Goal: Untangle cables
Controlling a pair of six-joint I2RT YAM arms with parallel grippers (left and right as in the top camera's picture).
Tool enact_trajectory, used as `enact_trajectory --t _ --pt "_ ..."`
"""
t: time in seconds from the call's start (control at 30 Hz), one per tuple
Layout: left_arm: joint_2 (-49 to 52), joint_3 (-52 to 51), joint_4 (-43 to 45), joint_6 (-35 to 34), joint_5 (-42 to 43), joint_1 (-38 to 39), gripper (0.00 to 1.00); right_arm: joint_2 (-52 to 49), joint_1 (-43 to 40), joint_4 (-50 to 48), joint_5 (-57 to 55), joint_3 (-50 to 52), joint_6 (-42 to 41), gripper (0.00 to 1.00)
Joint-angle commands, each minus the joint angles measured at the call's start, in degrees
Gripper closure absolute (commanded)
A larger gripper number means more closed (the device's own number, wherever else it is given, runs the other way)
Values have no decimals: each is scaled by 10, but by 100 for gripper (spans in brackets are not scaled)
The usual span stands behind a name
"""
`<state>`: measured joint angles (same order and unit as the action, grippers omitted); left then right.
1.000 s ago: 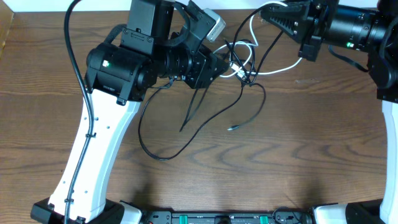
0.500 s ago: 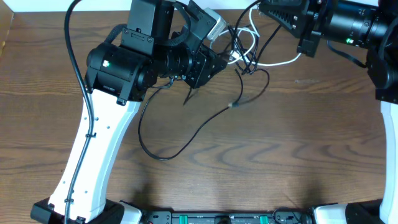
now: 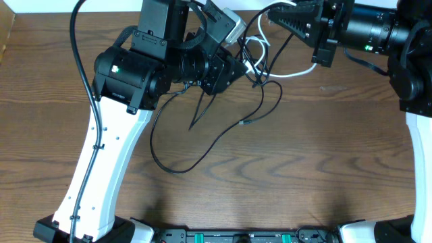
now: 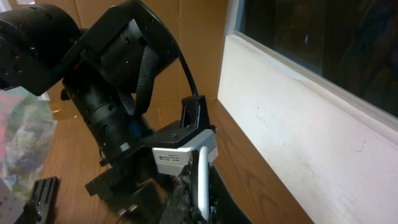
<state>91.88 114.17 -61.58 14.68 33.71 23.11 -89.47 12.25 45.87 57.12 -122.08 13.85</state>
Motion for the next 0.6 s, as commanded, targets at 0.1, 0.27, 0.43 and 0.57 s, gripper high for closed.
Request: enact_trajectory --t 0.1,0.27,0.43,0.57 --pt "2 7 -1 11 -8 1 92 6 5 3 2 -4 -10 99" --pt "2 7 -7 12 -8 1 92 6 5 26 -50 -4 5 99" --pt "2 7 -10 12 -14 1 92 5 5 92 -155 -4 48 99" --pt "2 7 -9 11 -14 1 92 -2 5 133 -197 -4 72 99"
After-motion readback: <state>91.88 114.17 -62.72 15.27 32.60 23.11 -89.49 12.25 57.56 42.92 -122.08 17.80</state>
